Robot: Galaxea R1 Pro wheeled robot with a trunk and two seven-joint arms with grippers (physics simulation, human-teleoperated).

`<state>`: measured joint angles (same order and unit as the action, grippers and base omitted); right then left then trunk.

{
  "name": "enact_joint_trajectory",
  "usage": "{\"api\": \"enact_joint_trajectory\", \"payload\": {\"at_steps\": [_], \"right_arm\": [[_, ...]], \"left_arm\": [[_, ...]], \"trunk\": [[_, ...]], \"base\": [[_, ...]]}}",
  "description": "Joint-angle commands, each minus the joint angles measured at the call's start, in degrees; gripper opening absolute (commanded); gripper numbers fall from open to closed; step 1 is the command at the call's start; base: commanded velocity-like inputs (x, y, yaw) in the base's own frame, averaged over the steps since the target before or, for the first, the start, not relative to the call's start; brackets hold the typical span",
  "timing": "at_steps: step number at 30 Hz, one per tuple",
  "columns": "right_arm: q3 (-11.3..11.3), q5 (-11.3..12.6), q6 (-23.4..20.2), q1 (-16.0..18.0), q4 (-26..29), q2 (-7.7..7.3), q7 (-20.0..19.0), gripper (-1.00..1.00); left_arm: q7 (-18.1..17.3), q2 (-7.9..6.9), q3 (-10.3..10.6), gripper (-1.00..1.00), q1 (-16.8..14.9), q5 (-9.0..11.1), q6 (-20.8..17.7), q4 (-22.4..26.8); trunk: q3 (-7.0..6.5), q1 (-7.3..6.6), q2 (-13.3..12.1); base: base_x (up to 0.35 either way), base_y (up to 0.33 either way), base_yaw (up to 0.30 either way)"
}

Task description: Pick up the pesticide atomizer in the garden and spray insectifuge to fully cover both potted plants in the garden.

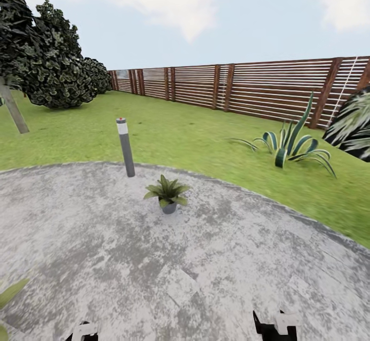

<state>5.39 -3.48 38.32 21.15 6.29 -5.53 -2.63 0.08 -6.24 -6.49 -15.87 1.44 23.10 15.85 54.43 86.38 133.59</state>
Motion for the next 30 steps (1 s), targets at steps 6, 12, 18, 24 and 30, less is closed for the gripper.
{"api": "enact_joint_trajectory", "payload": {"at_steps": [6, 12, 18, 24, 30], "right_arm": [[0.5, -0.38, 0.18, 0.03, -0.05, 0.0, -0.27, 1.0], [0.49, -0.37, 0.18, 0.03, -0.03, 0.0, -0.27, 1.0], [0.45, -0.31, 0.18, 0.03, 0.0, 0.15, -0.27, 1.0], [0.42, -0.3, 0.18, 0.03, -0.04, 0.23, -0.27, 1.0], [0.41, -0.31, 0.18, 0.03, -0.04, 0.26, -0.27, 1.0]], "left_arm": [[0.01, 0.0, -0.02, -1.0, -0.03, 0.12, 0.19, -0.04], [0.01, 0.0, -0.02, -1.0, -0.03, 0.14, 0.19, -0.03], [0.01, 0.0, -0.02, -1.0, -0.03, 0.14, 0.19, -0.03], [0.01, 0.0, -0.02, -1.0, -0.03, 0.08, 0.19, -0.03], [0.01, 0.0, -0.02, -1.0, -0.03, 0.1, 0.19, -0.06]], "trunk": [[0.05, 0.02, 0.02], [0.05, 0.02, 0.02], [0.05, 0.02, 0.02], [0.05, 0.02, 0.02], [0.05, 0.02, 0.02]], "base": [[0.34, 0.056, 0.0], [0.34, 0.089, 0.0], [0.34, 0.101, 0.0], [0.34, 0.077, 0.0], [0.339, 0.01, 0.0]]}}
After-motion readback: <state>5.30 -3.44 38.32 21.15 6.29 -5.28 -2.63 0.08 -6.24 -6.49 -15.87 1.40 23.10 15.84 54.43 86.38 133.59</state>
